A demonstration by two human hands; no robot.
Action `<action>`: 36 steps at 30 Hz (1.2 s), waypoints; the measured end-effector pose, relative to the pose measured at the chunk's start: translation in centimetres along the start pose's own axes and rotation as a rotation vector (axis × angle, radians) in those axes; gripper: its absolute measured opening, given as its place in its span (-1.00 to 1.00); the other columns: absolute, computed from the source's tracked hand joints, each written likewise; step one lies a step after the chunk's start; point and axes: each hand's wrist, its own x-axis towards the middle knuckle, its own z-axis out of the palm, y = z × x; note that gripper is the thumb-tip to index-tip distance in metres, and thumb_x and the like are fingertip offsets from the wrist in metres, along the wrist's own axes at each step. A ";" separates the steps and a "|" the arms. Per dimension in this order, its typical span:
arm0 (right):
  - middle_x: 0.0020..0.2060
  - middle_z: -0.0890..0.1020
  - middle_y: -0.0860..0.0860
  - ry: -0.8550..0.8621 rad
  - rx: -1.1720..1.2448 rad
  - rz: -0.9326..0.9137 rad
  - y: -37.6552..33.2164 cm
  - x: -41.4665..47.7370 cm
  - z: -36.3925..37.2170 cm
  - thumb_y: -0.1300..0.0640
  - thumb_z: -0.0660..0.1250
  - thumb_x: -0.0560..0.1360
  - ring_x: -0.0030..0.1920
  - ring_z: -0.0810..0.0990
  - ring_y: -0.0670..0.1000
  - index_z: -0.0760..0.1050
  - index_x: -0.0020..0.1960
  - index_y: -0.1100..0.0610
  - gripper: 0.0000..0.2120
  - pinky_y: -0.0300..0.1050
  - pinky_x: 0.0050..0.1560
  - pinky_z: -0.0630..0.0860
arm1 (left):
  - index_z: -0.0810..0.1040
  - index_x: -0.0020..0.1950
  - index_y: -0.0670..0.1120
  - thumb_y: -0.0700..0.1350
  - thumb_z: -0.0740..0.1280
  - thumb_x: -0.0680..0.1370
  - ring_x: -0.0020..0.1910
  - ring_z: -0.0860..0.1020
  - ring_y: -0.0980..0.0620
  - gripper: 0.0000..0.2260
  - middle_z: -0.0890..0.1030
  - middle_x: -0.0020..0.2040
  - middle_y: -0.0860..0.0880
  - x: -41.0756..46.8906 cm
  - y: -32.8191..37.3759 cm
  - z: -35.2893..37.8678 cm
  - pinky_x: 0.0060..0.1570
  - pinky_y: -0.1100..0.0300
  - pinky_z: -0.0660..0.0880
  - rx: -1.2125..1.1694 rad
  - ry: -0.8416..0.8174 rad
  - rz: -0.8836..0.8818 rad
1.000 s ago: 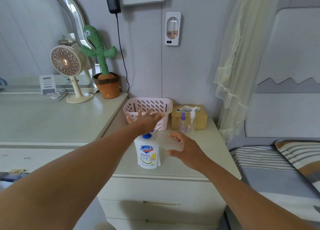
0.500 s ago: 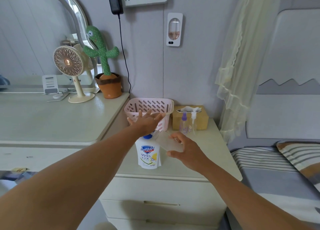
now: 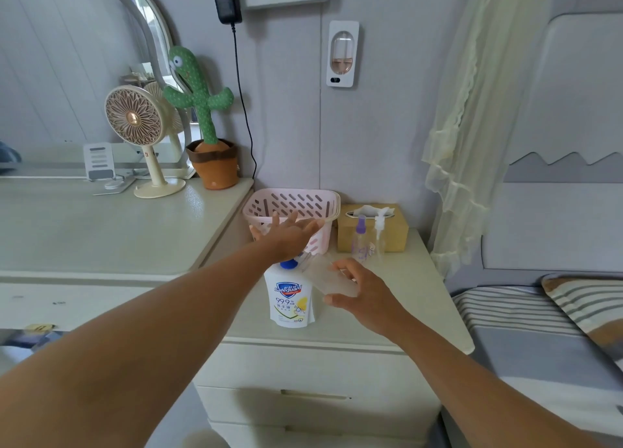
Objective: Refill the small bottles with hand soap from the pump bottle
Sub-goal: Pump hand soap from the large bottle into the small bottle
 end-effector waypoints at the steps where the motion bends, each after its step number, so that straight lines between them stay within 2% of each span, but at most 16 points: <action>1: 0.07 0.45 -0.16 0.005 0.006 -0.001 -0.2 0.0 -0.1 0.06 0.44 0.42 0.09 0.39 -0.14 0.38 0.26 -0.01 -0.55 -0.39 -0.07 0.31 | 0.05 0.51 0.21 0.30 -0.20 0.58 0.51 -0.26 -0.10 -0.48 -0.10 0.56 0.03 0.5 -0.2 -0.2 0.29 -0.33 -0.37 -0.003 -0.002 -0.001; 3: 0.08 0.46 -0.16 0.011 0.010 -0.010 -0.5 0.2 -0.3 0.05 0.44 0.42 0.10 0.39 -0.15 0.38 0.25 -0.03 -0.55 -0.30 0.01 0.31 | 0.04 0.51 0.23 0.39 -0.20 0.51 0.49 -0.30 -0.13 -0.41 -0.12 0.56 0.02 1.3 -0.6 -0.4 0.32 -0.38 -0.33 0.011 0.006 0.022; 5: 0.06 0.45 -0.16 0.018 0.012 -0.012 -0.6 0.4 -0.5 0.05 0.44 0.41 0.09 0.39 -0.14 0.38 0.25 -0.04 -0.55 -0.32 -0.02 0.32 | 0.04 0.51 0.23 0.43 -0.20 0.46 0.48 -0.33 -0.15 -0.35 -0.13 0.56 0.00 1.9 -0.9 -0.5 0.34 -0.36 -0.29 -0.004 0.003 0.030; 8: 0.07 0.45 -0.16 0.008 0.004 -0.013 -0.5 0.2 -0.5 0.06 0.44 0.42 0.08 0.38 -0.15 0.38 0.26 -0.02 -0.54 -0.44 -0.08 0.29 | 0.05 0.51 0.21 0.35 -0.19 0.54 0.50 -0.29 -0.12 -0.44 -0.10 0.56 0.02 1.1 -0.5 -0.2 0.33 -0.37 -0.33 -0.003 0.011 0.022; 11: 0.05 0.44 -0.18 -0.007 -0.007 -0.004 -0.2 0.0 -0.1 0.07 0.44 0.42 0.09 0.39 -0.14 0.38 0.25 -0.01 -0.56 -0.48 -0.09 0.27 | 0.06 0.51 0.21 0.29 -0.21 0.58 0.51 -0.26 -0.10 -0.49 -0.09 0.56 0.05 0.2 -0.4 0.3 0.28 -0.35 -0.37 0.036 0.000 -0.005; 15: 0.03 0.43 -0.17 0.001 -0.015 -0.013 -0.5 -0.1 -0.4 0.08 0.43 0.43 0.07 0.39 -0.13 0.38 0.26 0.00 -0.56 -0.49 -0.12 0.28 | 0.05 0.50 0.24 0.31 -0.21 0.57 0.51 -0.25 -0.11 -0.49 -0.09 0.56 0.05 0.2 -0.3 -0.1 0.28 -0.37 -0.36 0.029 0.004 -0.020; 19: 0.06 0.44 -0.16 0.010 0.003 -0.019 -0.9 0.1 -0.7 0.06 0.44 0.42 0.07 0.39 -0.14 0.38 0.28 -0.02 -0.53 -0.38 -0.07 0.31 | 0.03 0.52 0.18 0.34 -0.19 0.54 0.49 -0.31 -0.12 -0.43 -0.06 0.56 -0.04 0.8 -0.3 -0.9 0.36 -0.31 -0.33 0.011 -0.014 0.037; 21: 0.06 0.44 -0.16 0.016 0.010 -0.022 -0.9 0.2 -0.7 0.06 0.45 0.42 0.07 0.39 -0.15 0.39 0.27 -0.03 -0.53 -0.42 -0.08 0.30 | 0.03 0.52 0.20 0.39 -0.20 0.50 0.49 -0.31 -0.13 -0.39 -0.10 0.56 -0.02 0.8 -0.4 -1.0 0.35 -0.32 -0.32 0.005 -0.008 0.033; 23: 0.07 0.44 -0.17 0.009 0.013 -0.021 -0.7 0.2 -0.5 0.06 0.44 0.42 0.08 0.39 -0.15 0.38 0.27 -0.03 -0.54 -0.40 -0.06 0.31 | 0.03 0.53 0.16 0.30 -0.20 0.57 0.50 -0.27 -0.10 -0.45 -0.09 0.56 0.01 0.2 0.0 -0.7 0.34 -0.27 -0.40 0.027 0.006 0.044; 25: 0.08 0.44 -0.16 -0.003 0.003 -0.018 -0.4 0.2 -0.4 0.07 0.44 0.42 0.10 0.39 -0.14 0.38 0.26 -0.02 -0.54 -0.38 -0.05 0.31 | 0.05 0.52 0.18 0.27 -0.19 0.60 0.51 -0.24 -0.09 -0.50 -0.09 0.56 0.04 -0.2 -0.1 -0.2 0.30 -0.31 -0.37 0.007 0.028 0.012; 29: 0.08 0.45 -0.16 -0.012 0.006 -0.009 -0.2 -0.1 -0.2 0.07 0.45 0.41 0.11 0.39 -0.14 0.39 0.25 -0.02 -0.55 -0.49 -0.07 0.28 | 0.04 0.51 0.24 0.27 -0.19 0.59 0.51 -0.23 -0.12 -0.52 -0.09 0.56 0.05 -0.3 -0.3 0.2 0.28 -0.39 -0.35 0.022 0.030 -0.010; 31: 0.09 0.46 -0.16 -0.005 0.012 -0.007 -0.2 0.0 -0.5 0.06 0.45 0.41 0.11 0.40 -0.14 0.39 0.25 -0.04 -0.54 -0.45 -0.06 0.31 | 0.04 0.51 0.23 0.32 -0.20 0.57 0.51 -0.25 -0.12 -0.48 -0.10 0.56 0.06 0.1 -0.3 0.0 0.28 -0.39 -0.36 0.016 0.021 -0.012; 33: 0.07 0.45 -0.18 0.005 0.015 -0.006 -0.4 0.1 -0.8 0.05 0.45 0.41 0.10 0.40 -0.15 0.39 0.26 -0.06 -0.53 -0.36 -0.02 0.33 | 0.05 0.50 0.25 0.45 -0.25 0.46 0.50 -0.28 -0.11 -0.34 -0.09 0.55 0.06 0.5 -0.2 -0.4 0.30 -0.39 -0.37 -0.004 0.011 0.011; 35: 0.03 0.43 -0.22 0.016 0.017 -0.011 -0.6 0.2 -0.9 0.06 0.45 0.41 0.08 0.40 -0.16 0.38 0.27 -0.06 -0.53 -0.38 -0.05 0.33 | 0.06 0.50 0.25 0.56 -0.32 0.29 0.49 -0.31 -0.09 -0.15 -0.07 0.56 0.01 1.0 -0.4 -0.7 0.34 -0.35 -0.33 -0.003 0.008 0.035; 36: 0.02 0.42 -0.23 0.017 0.017 -0.013 -0.6 0.2 -0.9 0.06 0.45 0.41 0.07 0.40 -0.16 0.38 0.27 -0.06 -0.52 -0.41 -0.07 0.32 | 0.06 0.50 0.23 0.55 -0.31 0.31 0.50 -0.30 -0.08 -0.16 -0.06 0.56 0.00 0.9 -0.3 -0.9 0.35 -0.31 -0.34 0.006 0.012 0.046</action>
